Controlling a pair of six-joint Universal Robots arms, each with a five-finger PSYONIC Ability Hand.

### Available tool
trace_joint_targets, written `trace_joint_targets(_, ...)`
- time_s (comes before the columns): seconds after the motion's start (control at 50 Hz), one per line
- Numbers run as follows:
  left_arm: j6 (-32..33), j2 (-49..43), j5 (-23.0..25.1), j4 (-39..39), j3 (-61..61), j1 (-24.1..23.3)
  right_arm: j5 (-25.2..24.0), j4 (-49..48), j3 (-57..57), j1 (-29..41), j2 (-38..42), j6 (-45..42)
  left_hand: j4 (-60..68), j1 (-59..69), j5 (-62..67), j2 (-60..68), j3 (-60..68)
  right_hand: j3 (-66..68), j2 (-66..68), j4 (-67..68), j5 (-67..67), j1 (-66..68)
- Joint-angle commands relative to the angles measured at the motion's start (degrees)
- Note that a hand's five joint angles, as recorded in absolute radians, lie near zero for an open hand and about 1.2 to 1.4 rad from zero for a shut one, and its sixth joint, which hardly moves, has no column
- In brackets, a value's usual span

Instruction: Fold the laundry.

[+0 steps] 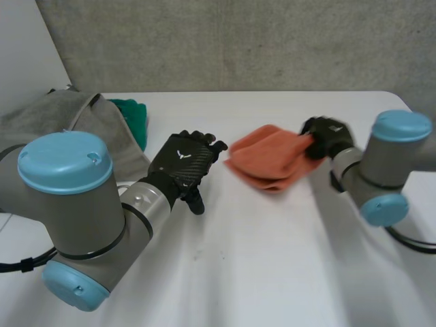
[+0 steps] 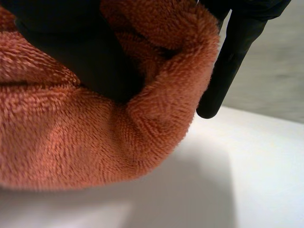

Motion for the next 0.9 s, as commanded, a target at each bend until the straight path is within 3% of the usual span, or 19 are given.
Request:
trace_joint_targets(0.02,0.0,0.76,0.0,-0.12,0.86,-0.59,3.14,1.75,-14.12,-9.14,7.8,-1.65,-1.04,-1.16,-1.42,-1.29,-1.33,30.83,26.21,11.52,12.81,34.18)
trace_joint_targets(0.16,0.09,1.63,0.0,-0.29,2.45,-2.87,4.12,10.97,-33.19,-14.42,18.52,-6.83,-1.21,-1.33,-1.58,-1.45,-1.5,30.83,26.21,11.52,12.81,34.18)
trace_joint_targets(0.4,0.0,2.16,0.09,-0.64,2.27,-3.93,6.31,12.39,-46.58,-20.84,25.57,-9.03,-1.21,-1.33,-1.58,-1.45,-1.5,30.83,26.21,11.52,12.81,34.18)
trace_joint_targets(0.68,-5.45,5.41,7.73,-0.56,2.62,-6.31,11.24,12.48,-48.88,-21.9,27.51,-9.3,-0.88,-1.0,-1.25,-1.12,-1.16,30.83,26.21,11.52,12.81,34.18)
trace_joint_targets(0.9,-5.53,5.59,7.74,-0.55,2.62,-5.96,10.71,13.01,-47.74,-20.58,26.98,-9.3,-0.71,-0.83,-1.08,-0.95,-0.99,30.83,26.21,11.52,12.81,34.18)
